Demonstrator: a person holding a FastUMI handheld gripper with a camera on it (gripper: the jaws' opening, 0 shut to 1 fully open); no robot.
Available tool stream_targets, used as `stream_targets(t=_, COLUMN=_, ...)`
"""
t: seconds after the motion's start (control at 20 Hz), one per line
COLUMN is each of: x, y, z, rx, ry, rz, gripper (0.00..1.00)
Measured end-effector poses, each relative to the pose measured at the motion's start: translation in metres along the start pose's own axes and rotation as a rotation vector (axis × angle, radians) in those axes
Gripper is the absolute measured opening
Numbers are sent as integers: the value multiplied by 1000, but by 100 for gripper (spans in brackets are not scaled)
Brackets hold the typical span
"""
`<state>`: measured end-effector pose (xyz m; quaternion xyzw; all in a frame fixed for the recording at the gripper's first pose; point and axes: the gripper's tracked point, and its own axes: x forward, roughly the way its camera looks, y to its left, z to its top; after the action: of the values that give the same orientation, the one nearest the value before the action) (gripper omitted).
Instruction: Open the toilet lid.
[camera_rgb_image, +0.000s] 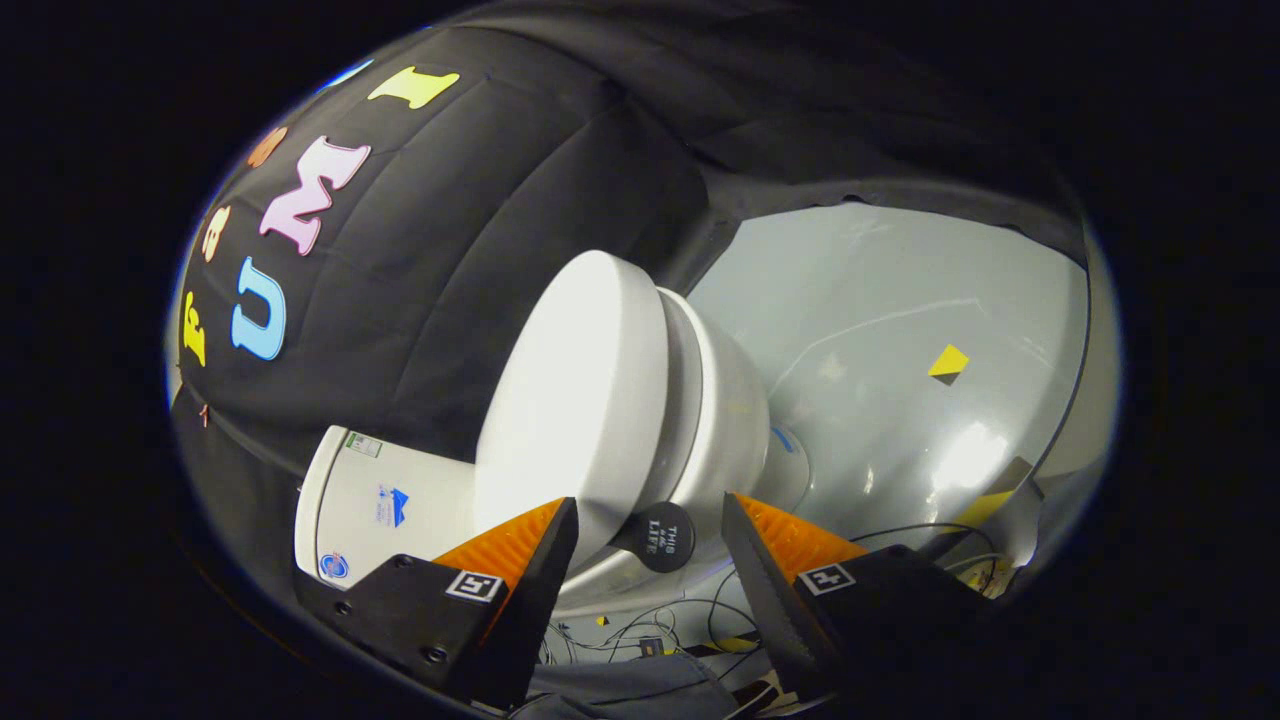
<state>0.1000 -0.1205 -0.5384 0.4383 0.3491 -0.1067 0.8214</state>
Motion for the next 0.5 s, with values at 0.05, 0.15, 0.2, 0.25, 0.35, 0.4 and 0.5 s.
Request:
stream_targets(t=0.05, x=4, y=-3, z=-7, rx=12, ry=14, rz=-8, gripper=88)
stream_targets(t=0.15, x=14, y=-5, z=-16, rx=42, ry=36, rz=2, gripper=85)
stream_targets(t=0.2, x=18, y=-4, z=-20, rx=55, ry=48, rz=17, gripper=84)
stream_targets(t=0.25, x=19, y=-3, z=-22, rx=64, ry=53, rz=32, gripper=60)
stream_targets(t=0.35, x=19, y=2, z=-19, rx=86, ry=31, rz=61, gripper=44)
stream_targets(t=0.4, x=21, y=0, z=-21, rx=90, ry=35, rz=56, gripper=34)
stream_targets(t=0.5, x=16, y=3, z=-15, rx=130, ry=18, rz=82, gripper=21)
